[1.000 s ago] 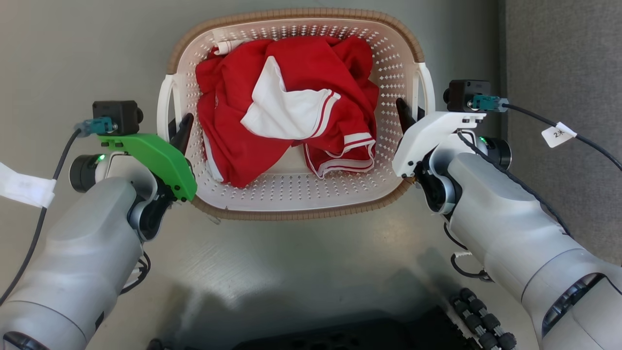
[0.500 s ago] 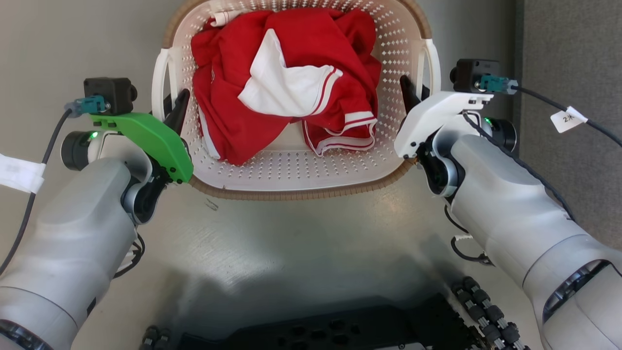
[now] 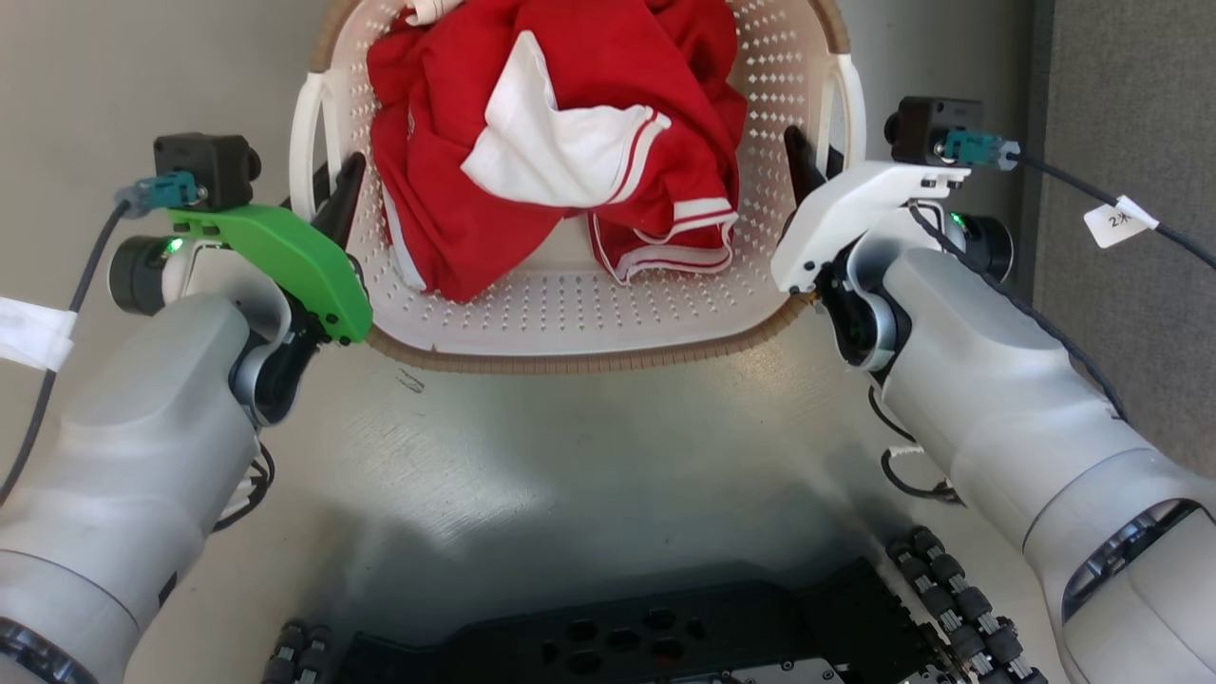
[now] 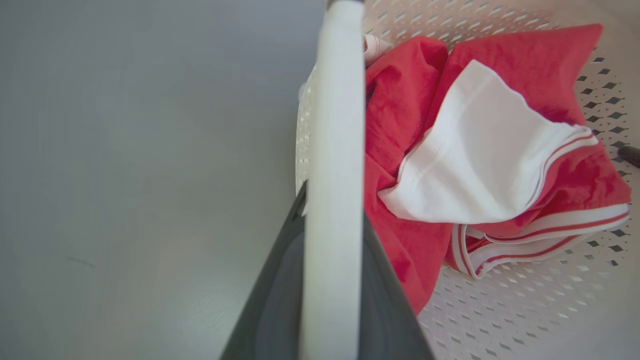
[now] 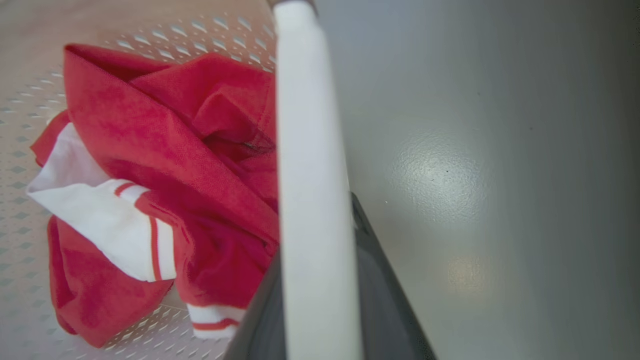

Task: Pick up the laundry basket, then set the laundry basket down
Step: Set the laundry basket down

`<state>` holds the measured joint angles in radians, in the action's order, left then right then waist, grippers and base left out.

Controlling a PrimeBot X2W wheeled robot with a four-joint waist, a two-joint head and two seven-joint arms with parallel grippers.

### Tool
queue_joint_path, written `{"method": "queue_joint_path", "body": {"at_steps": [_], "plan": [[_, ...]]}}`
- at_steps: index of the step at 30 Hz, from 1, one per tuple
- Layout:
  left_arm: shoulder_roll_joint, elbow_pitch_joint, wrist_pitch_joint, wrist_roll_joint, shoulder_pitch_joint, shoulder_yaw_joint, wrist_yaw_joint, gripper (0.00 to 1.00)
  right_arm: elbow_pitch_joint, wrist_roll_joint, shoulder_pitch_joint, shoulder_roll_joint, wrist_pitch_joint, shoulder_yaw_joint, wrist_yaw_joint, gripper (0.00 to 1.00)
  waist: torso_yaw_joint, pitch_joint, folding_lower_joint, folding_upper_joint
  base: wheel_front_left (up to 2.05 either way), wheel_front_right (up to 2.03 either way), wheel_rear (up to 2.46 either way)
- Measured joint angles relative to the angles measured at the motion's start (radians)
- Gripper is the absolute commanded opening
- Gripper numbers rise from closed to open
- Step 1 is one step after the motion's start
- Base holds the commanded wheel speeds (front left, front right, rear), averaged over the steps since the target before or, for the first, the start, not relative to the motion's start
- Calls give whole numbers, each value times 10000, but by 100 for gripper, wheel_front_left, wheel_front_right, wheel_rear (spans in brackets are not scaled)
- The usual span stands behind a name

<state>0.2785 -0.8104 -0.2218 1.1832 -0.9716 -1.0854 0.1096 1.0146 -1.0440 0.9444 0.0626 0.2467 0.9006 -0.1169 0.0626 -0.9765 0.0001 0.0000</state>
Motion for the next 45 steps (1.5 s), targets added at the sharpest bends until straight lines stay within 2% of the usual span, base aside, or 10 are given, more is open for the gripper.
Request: {"method": "queue_joint_path", "body": {"at_steps": [20,21,22,23,24,26,45], "plan": [[128,59,-247,17,-228,-207,0,0,-313,583,118,4,0,-577,-84,0,11,-214,0,0,0,0,0],[128,56,-261,17,-232,-224,0,0,-313,583,102,4,0,-591,-84,22,12,-217,-1,0,0,0,0],[128,44,-259,19,-233,-257,0,39,-305,581,87,2,0,-583,-82,46,12,-219,-1,0,0,0,0],[130,21,-259,21,-233,-345,0,92,-305,577,81,4,6,-579,-82,98,11,-219,-1,0,0,0,0],[144,10,-253,21,-230,-489,36,100,-303,577,83,13,8,-589,-86,100,12,-219,-1,0,0,0,0],[128,63,-253,38,-221,-598,140,100,-311,575,86,35,8,-637,-86,100,11,-219,-1,0,0,0,0],[-12,-96,-255,462,-221,-867,146,100,-194,594,79,2,25,-989,-86,100,-5,37,-1,0,0,0,0]]}}
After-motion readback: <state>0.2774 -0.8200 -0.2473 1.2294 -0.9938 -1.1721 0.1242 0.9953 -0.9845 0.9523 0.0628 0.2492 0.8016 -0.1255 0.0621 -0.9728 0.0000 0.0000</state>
